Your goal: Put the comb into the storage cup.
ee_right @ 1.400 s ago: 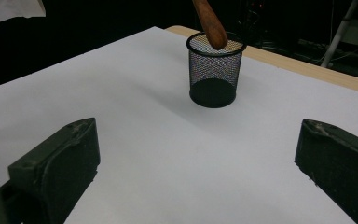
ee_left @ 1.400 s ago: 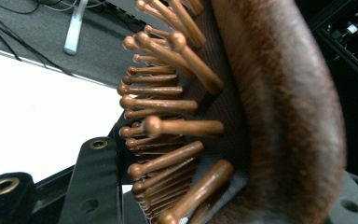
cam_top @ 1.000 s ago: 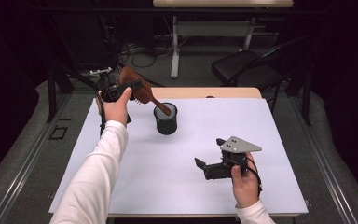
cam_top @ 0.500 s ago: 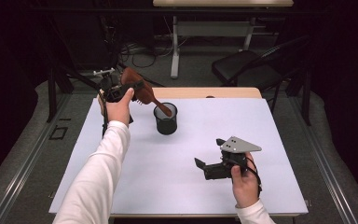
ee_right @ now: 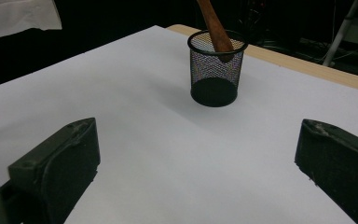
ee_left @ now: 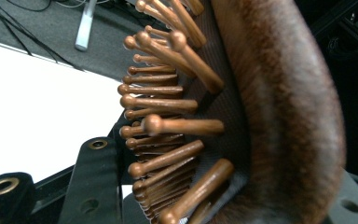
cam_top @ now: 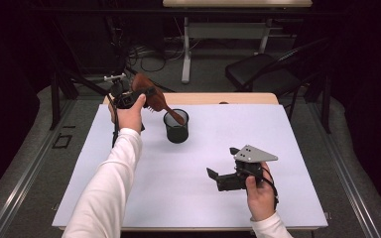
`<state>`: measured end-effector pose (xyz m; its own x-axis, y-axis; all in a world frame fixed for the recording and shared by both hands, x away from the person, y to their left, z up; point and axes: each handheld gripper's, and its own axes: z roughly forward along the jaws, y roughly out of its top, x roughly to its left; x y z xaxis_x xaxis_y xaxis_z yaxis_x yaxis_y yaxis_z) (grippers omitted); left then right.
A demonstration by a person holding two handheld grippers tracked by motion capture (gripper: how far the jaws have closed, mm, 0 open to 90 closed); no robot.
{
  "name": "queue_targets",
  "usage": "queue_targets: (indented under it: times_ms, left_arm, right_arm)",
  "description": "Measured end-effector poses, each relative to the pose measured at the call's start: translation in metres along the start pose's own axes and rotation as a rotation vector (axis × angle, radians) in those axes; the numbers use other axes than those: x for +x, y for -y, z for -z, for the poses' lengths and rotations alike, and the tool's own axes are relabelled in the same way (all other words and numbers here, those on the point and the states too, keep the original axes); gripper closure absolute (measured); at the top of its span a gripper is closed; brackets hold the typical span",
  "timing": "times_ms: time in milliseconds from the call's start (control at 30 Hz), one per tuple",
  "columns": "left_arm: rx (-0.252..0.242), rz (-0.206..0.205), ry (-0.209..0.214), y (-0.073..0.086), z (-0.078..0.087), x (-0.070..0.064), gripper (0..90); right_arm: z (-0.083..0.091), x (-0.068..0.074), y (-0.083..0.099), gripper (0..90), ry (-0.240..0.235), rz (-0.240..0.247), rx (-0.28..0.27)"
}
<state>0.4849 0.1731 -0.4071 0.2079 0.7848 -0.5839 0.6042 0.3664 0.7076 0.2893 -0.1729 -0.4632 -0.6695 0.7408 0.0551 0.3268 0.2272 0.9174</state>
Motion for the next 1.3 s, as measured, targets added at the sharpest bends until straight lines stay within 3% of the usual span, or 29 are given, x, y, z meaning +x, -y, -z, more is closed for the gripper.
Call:
queue_targets:
  times_ms: [700,967,1300]
  left_arm:
    - [0.037,-0.007,-0.034,0.012,-0.016,0.0,49.8]
    - [0.051,0.014,-0.037,0.019,-0.02,0.003,49.7]
    - [0.066,0.01,-0.048,0.024,-0.025,0.005,49.7]
  right_arm:
    - [0.0,-0.001,0.001,0.0,0.002,0.0,0.001]
    - [-0.001,0.0,0.001,0.0,0.0,-0.001,0.006]
    - [-0.001,0.0,0.001,0.0,-0.001,0.0,0.006]
